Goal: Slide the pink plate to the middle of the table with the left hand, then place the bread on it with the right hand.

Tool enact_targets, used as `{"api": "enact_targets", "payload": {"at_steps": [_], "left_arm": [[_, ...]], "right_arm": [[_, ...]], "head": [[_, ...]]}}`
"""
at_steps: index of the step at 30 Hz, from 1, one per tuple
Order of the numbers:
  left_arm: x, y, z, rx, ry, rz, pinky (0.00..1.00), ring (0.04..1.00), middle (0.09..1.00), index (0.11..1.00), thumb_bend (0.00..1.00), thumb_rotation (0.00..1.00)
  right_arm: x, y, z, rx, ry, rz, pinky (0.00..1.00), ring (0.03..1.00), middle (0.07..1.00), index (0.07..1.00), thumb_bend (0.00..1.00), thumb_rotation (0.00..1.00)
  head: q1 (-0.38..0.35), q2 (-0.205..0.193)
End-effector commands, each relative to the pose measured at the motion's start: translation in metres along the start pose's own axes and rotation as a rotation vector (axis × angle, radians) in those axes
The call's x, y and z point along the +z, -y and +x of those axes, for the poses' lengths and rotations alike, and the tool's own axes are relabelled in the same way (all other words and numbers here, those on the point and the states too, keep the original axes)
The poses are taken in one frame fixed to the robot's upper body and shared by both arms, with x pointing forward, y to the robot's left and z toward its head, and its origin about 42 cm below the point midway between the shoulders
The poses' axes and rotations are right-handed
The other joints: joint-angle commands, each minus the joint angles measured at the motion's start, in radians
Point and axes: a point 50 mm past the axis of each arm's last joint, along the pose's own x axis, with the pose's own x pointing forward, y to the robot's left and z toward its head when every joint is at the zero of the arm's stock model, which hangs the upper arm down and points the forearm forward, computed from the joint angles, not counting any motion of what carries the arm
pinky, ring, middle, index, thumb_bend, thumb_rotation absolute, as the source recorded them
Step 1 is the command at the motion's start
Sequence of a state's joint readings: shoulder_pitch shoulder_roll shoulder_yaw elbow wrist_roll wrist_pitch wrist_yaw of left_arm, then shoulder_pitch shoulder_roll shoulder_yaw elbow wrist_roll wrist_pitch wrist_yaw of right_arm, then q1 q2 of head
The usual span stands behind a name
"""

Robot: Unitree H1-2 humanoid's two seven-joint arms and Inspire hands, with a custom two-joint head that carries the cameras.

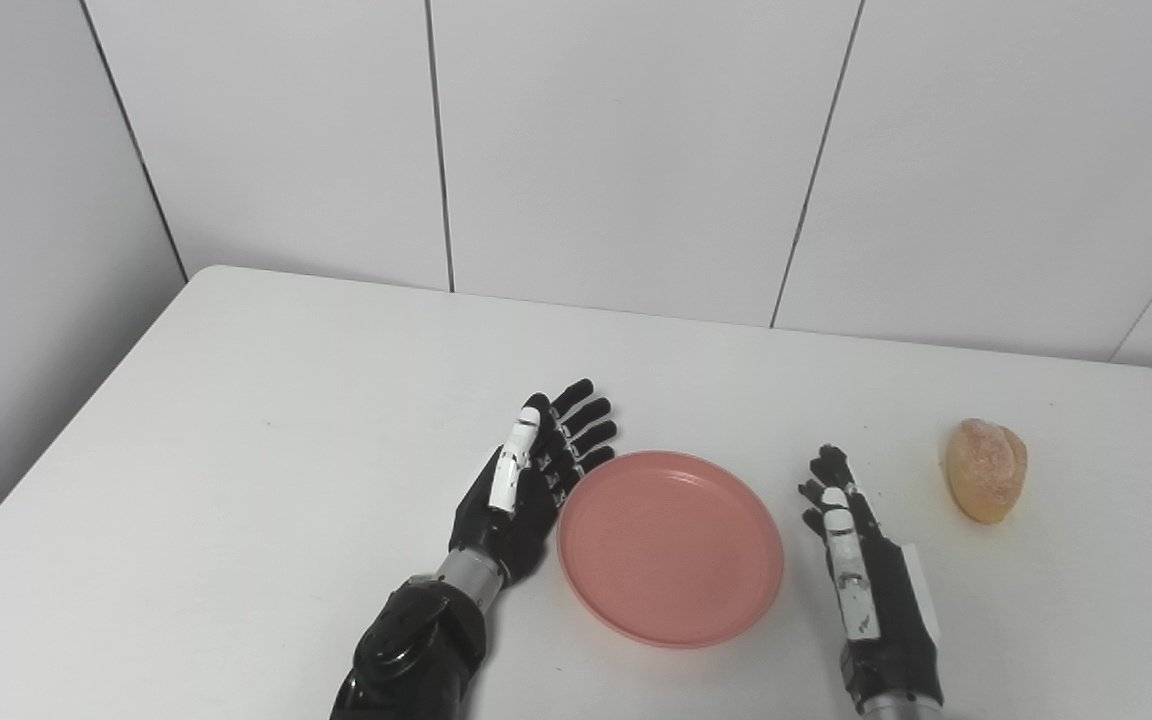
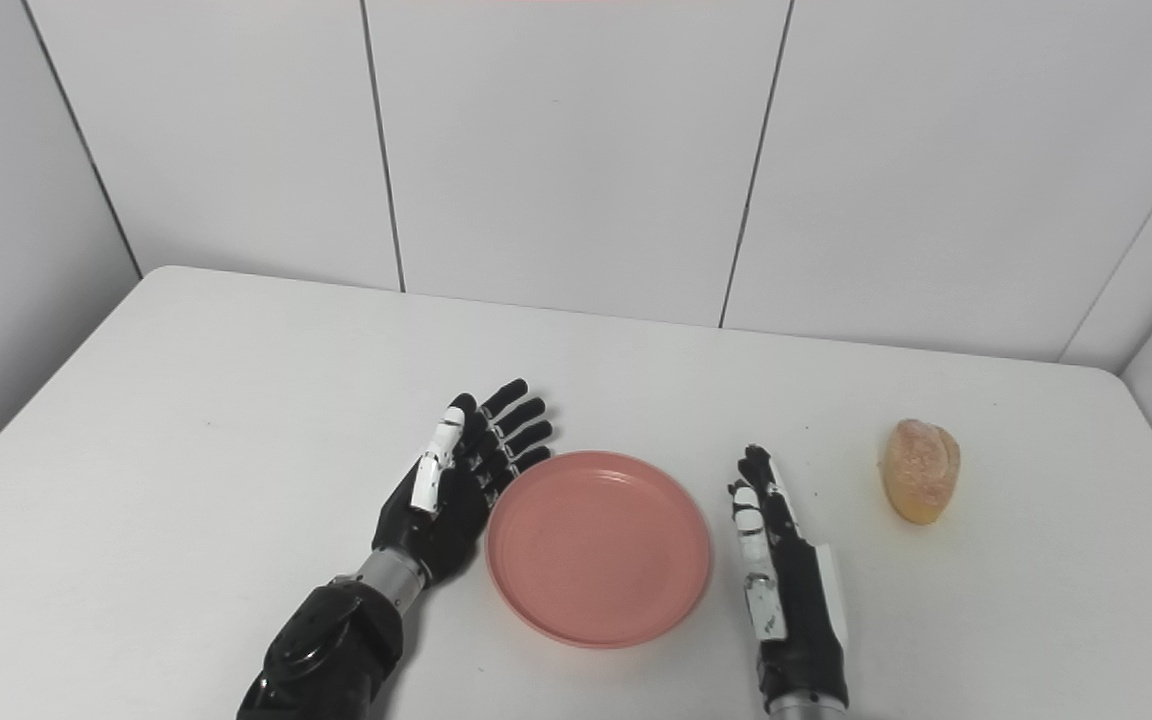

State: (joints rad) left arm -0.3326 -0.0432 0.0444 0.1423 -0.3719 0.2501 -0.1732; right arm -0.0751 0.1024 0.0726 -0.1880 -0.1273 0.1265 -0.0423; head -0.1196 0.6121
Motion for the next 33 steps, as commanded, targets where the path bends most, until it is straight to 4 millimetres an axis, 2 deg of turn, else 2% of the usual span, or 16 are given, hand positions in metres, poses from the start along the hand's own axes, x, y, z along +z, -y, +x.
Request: {"api": "enact_targets", "payload": {"at_steps": [1,5,7,8,14,19,24,33], "left_arm": [[-0.011,-0.008,-0.009,0.036,-0.040,-0.005,0.90,0.895,0.898,0.875,0.40,1.00],[-0.009,-0.008,-0.017,0.054,0.001,0.026,0.90,0.896,0.898,0.878,0.39,1.00],[-0.008,-0.008,-0.019,0.055,0.015,0.044,0.90,0.897,0.900,0.879,0.39,1.00],[-0.007,-0.008,-0.021,0.058,0.023,0.056,0.90,0.897,0.900,0.879,0.39,1.00],[-0.004,-0.007,-0.025,0.071,0.051,0.078,0.92,0.900,0.899,0.876,0.39,1.00],[-0.005,-0.008,-0.026,0.072,0.061,0.083,0.93,0.904,0.901,0.876,0.40,1.00],[-0.006,-0.011,-0.027,0.079,0.066,0.077,0.93,0.903,0.897,0.873,0.40,1.00],[-0.010,-0.020,-0.030,0.076,0.074,0.075,0.92,0.896,0.892,0.869,0.38,1.00]], "right_arm": [[0.017,-0.004,0.006,-0.009,0.058,0.013,0.94,0.927,0.942,0.938,0.26,1.00],[0.026,-0.004,0.004,-0.024,0.080,-0.023,0.91,0.915,0.934,0.931,0.26,1.00],[0.031,-0.003,0.003,-0.028,0.093,-0.049,0.90,0.915,0.937,0.930,0.28,1.00],[0.033,-0.002,0.003,-0.032,0.101,-0.060,0.90,0.915,0.937,0.930,0.28,1.00],[0.049,0.000,0.003,-0.058,0.137,-0.150,0.89,0.911,0.927,0.921,0.33,1.00],[0.063,0.007,0.006,-0.070,0.182,-0.240,0.80,0.906,0.923,0.915,0.38,1.00],[0.078,0.017,0.014,-0.096,0.241,-0.331,0.87,0.915,0.919,0.914,0.39,1.00],[0.098,0.033,0.030,-0.161,0.317,-0.442,0.86,0.906,0.909,0.907,0.43,1.00]], "head": [[0.000,-0.001],[-0.068,-0.004],[-0.076,-0.004],[-0.105,-0.006],[-0.172,-0.019],[-0.203,-0.033],[-0.232,-0.048],[-0.290,-0.087]]}}
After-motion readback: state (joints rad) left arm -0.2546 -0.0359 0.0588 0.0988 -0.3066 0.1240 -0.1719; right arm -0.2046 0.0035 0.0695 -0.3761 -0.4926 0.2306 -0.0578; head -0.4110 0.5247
